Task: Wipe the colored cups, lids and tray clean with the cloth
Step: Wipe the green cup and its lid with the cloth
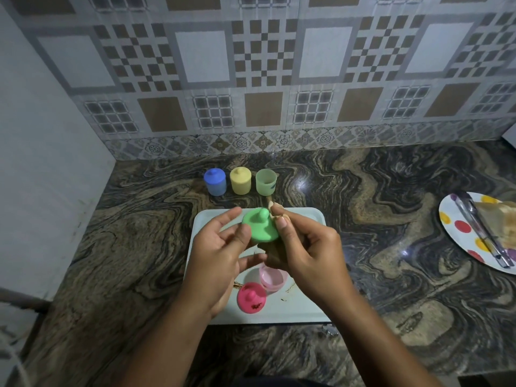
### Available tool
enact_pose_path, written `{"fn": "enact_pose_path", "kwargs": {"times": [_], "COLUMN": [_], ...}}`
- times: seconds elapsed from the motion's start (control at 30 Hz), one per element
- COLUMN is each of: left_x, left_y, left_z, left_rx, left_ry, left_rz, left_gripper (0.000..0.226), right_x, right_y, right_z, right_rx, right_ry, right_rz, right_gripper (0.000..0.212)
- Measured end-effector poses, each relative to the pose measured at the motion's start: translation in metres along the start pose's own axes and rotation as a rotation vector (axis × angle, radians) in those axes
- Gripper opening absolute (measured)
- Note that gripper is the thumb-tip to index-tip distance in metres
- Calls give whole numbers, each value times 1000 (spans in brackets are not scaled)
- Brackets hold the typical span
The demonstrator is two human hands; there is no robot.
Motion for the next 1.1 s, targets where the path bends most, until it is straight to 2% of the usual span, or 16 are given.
{"fn": "enact_pose_path", "kwargs": {"times": [0.07, 0.2, 0.3, 0.4, 0.53, 0.6, 0.73, 0.9, 1.1], "left_x": [-4, -6, -3, 2, -5, -9, -8, -5, -3], "left_y": [-3, 2, 7, 8, 0, -1, 4, 2, 8], "left_z": [-3, -4, -2, 3, 0, -2, -1, 3, -2], "left_rx": [-17, -39, -40, -9, -16, -36, -66, 172, 262], "left_ry": [17, -36, -41, -52, 34, 8, -41, -368, -530], "left_rz": [-23, 121, 231, 156, -16, 23, 147, -22, 44], "left_gripper": [30, 29, 43, 59, 33, 27, 28, 29, 23], "right_x": [1, -1, -2, -2, 2, 2, -2, -2, -3], "right_y": [6, 1, -5, -6, 2, 5, -4, -11, -12], "right_z": [3, 5, 4, 3, 1, 2, -2, -12, -16], "right_rx": [-34, -24, 32, 37, 11, 12, 36, 69, 66], "right_ry": [9, 2, -2, 1, -6, -9, -24, -24, 18], "right_rz": [15, -7, -33, -37, 9, 25, 15, -15, -36], "right_gripper": [24, 24, 28, 19, 20, 21, 22, 31, 33]}}
Point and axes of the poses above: each hand's wrist, its own y-axis away from the middle knuckle, its own x-axis out of the palm, z = x × y, the point moved 1 cm from there along -y, towards the middle knuckle, and after that the axes turned 1 degree about y, right-handed, at the moved point
